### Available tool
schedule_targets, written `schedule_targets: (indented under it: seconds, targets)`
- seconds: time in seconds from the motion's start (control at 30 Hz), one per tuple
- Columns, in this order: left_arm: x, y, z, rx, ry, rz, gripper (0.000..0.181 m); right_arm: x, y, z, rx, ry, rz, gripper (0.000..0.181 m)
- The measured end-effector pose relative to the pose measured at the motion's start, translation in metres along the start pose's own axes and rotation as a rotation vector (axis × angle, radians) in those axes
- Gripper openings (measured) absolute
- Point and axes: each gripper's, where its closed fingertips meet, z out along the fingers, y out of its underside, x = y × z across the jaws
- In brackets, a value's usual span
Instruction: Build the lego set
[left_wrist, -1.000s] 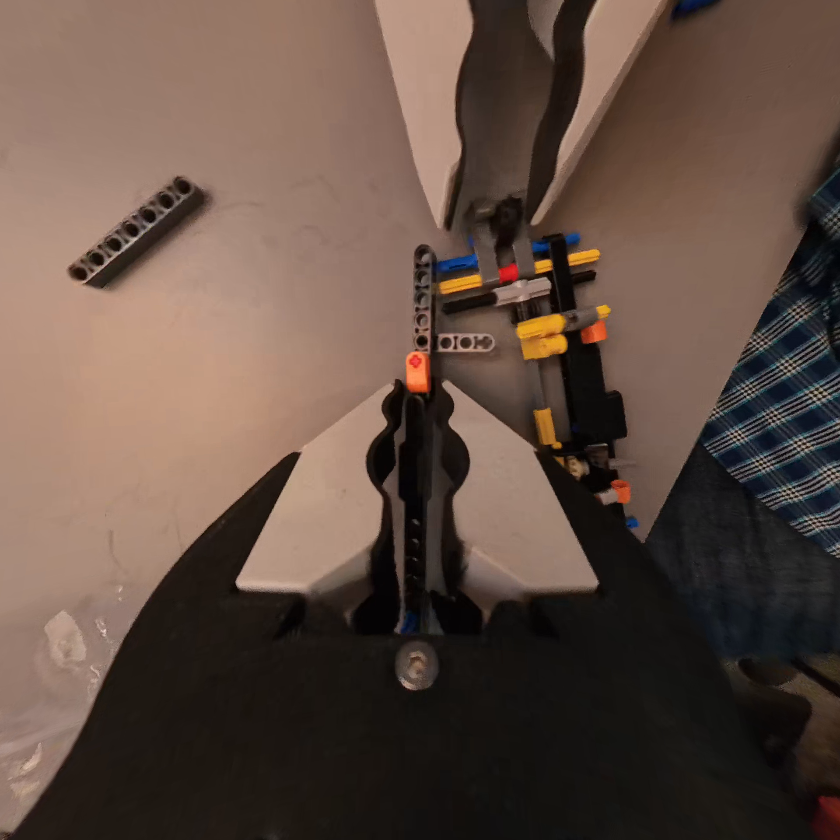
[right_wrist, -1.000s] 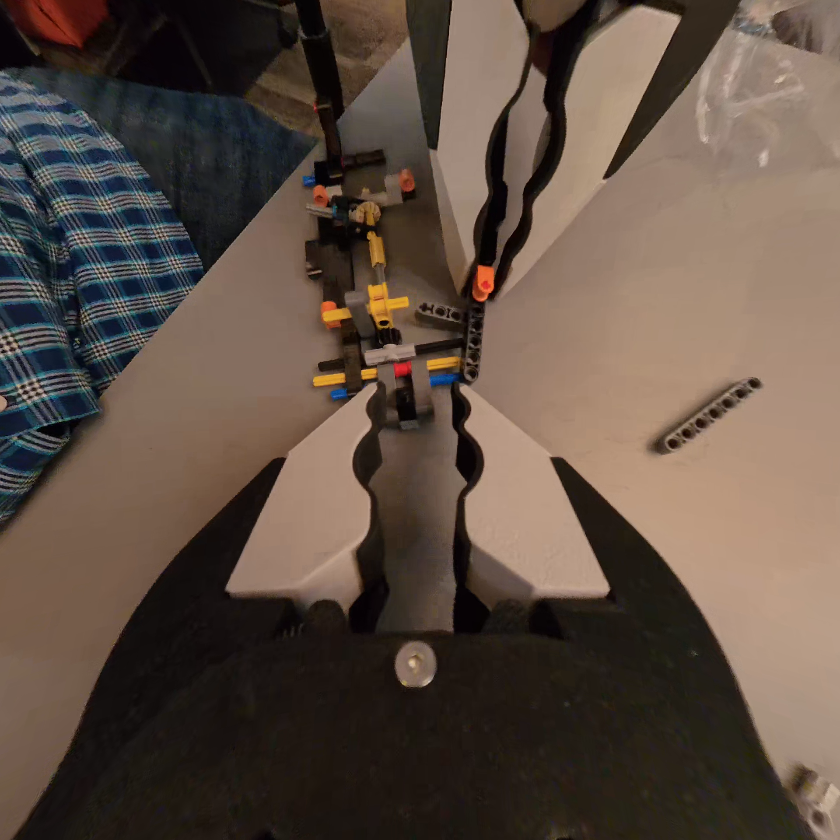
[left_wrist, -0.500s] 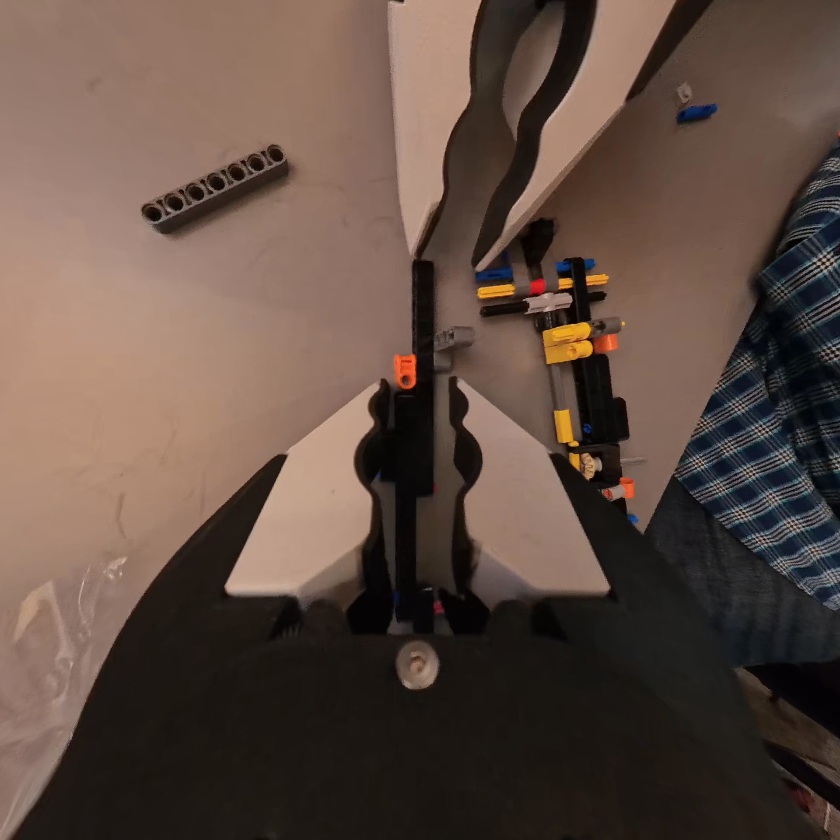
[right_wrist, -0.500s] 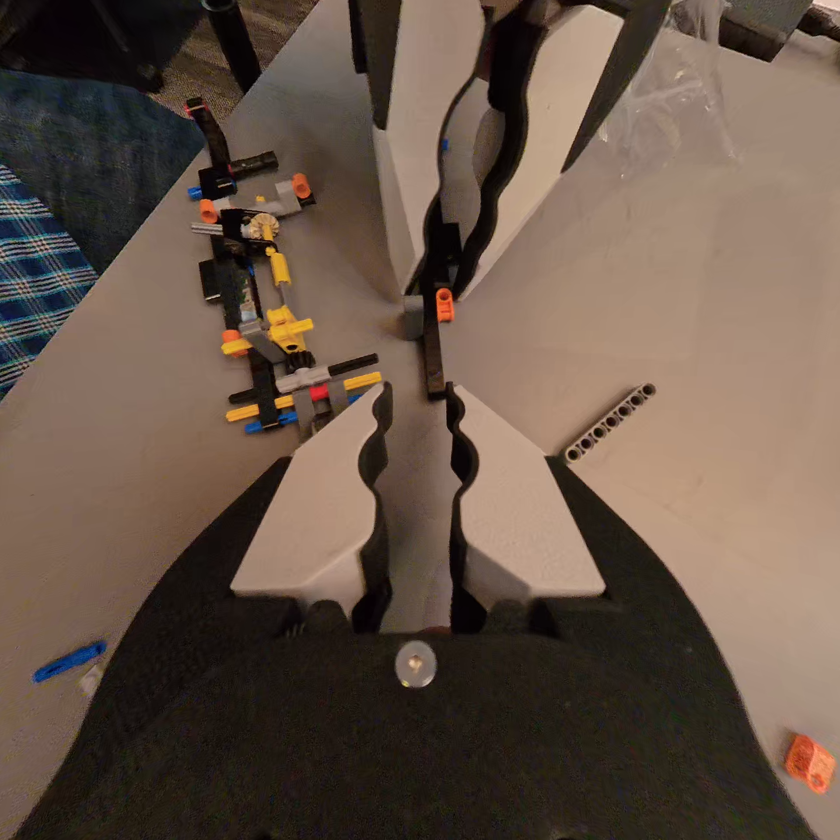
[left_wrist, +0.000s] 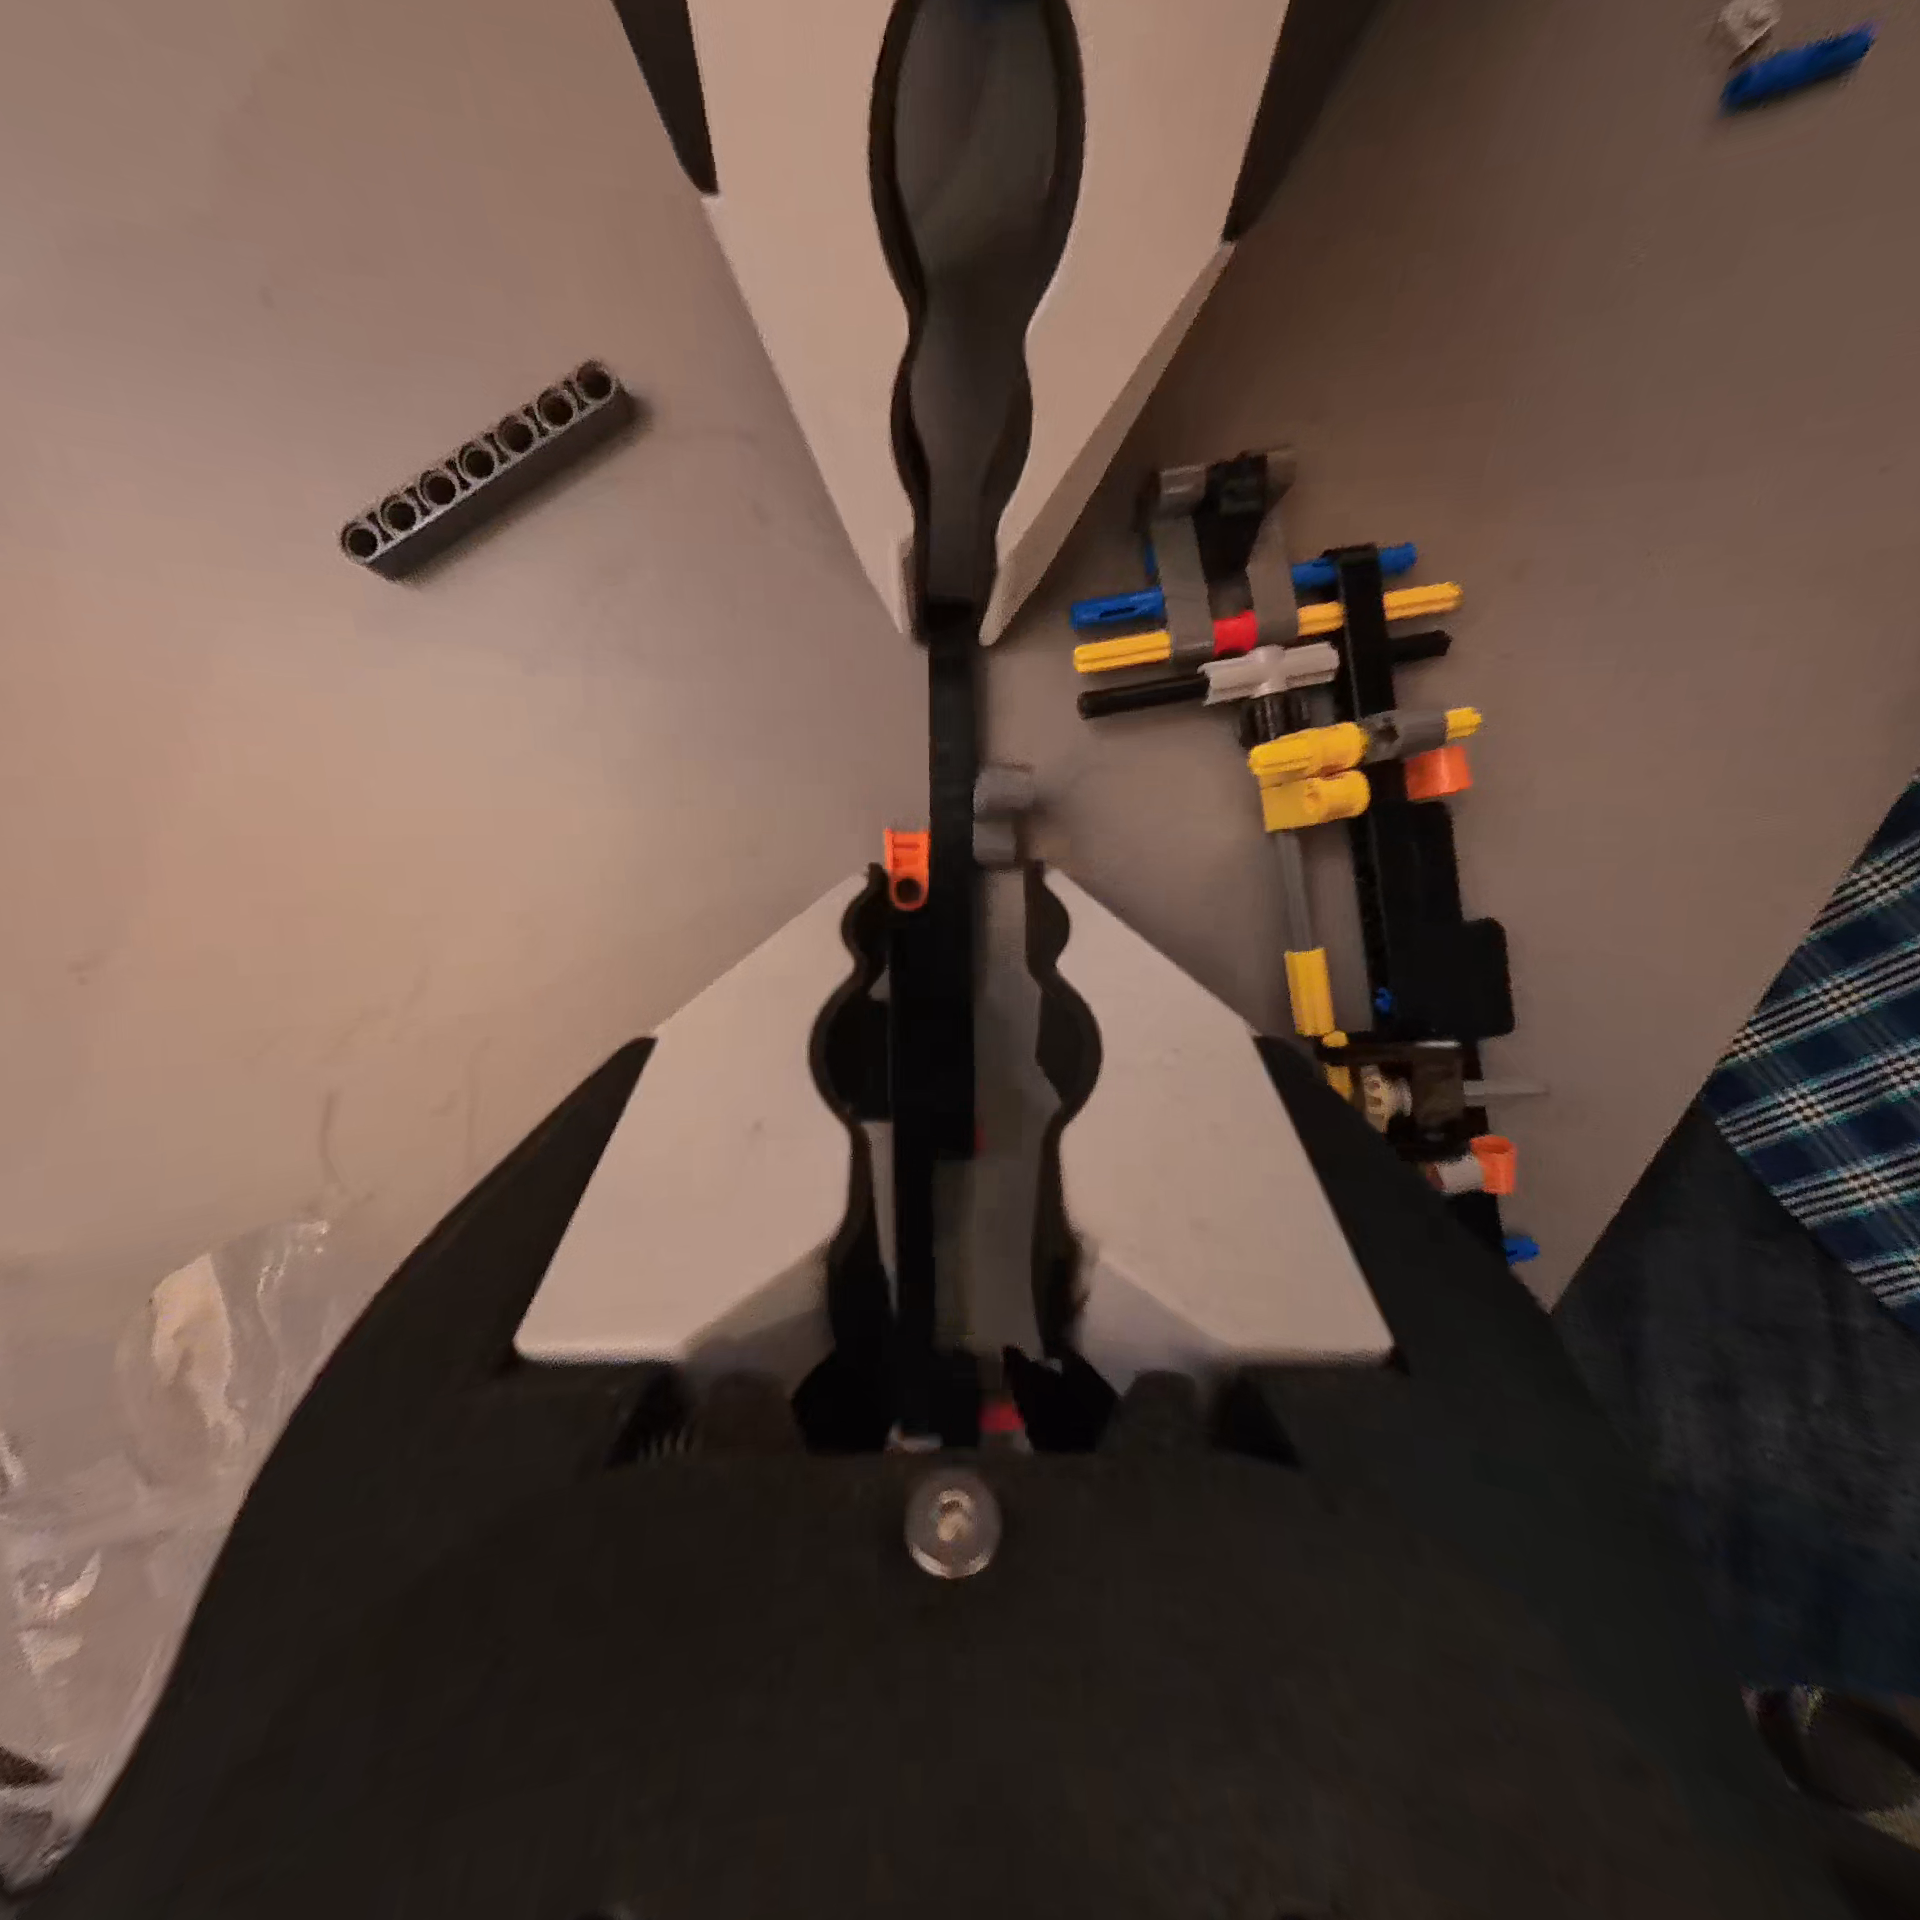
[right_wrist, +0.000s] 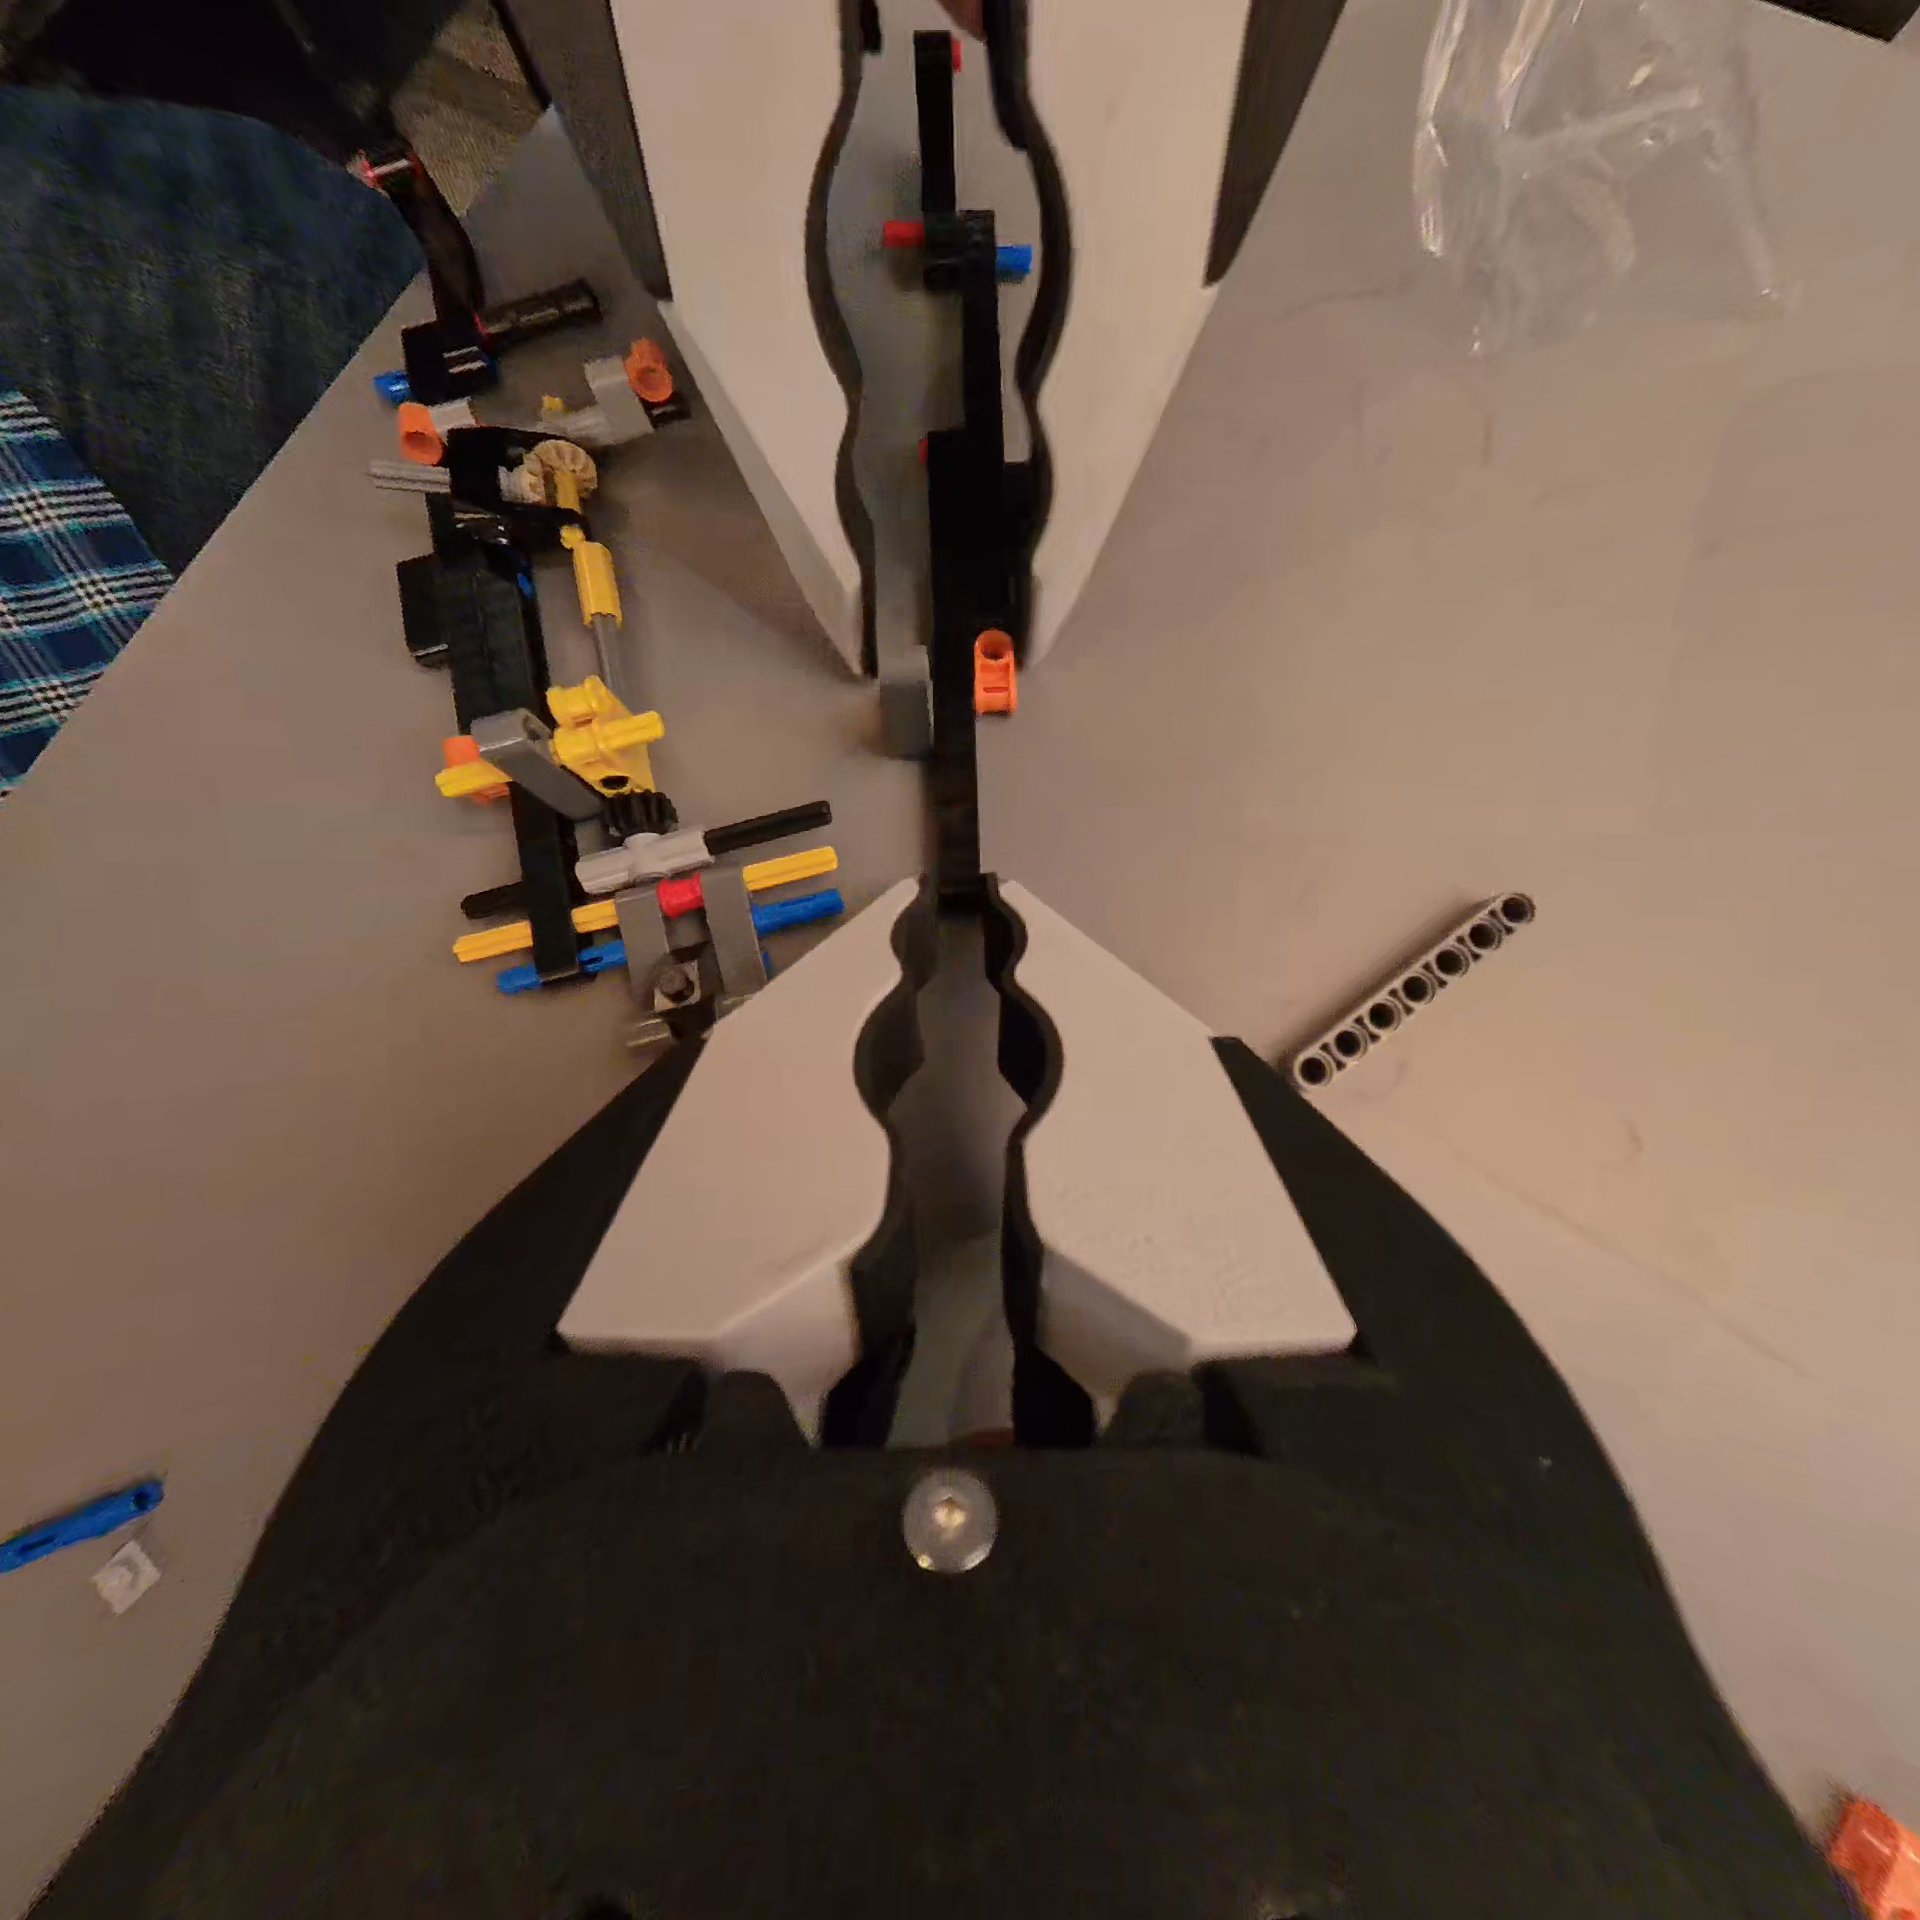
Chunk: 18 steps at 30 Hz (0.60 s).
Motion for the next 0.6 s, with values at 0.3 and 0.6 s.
schedule_targets:
  seconds: [0.3, 0.6]
  targets:
    - [0.019, 0.004, -0.002, -0.041, 0.025, -0.059, 0.015, -0.011, -0.003, 0.002, 0.015, -0.105, -0.035, 0.006]
    - [0.020, 0.002, -0.004, -0.008, 0.001, -0.084, 0.025, -0.014, -0.001, 0.000, 0.023, -0.157, -0.022, 0.006]
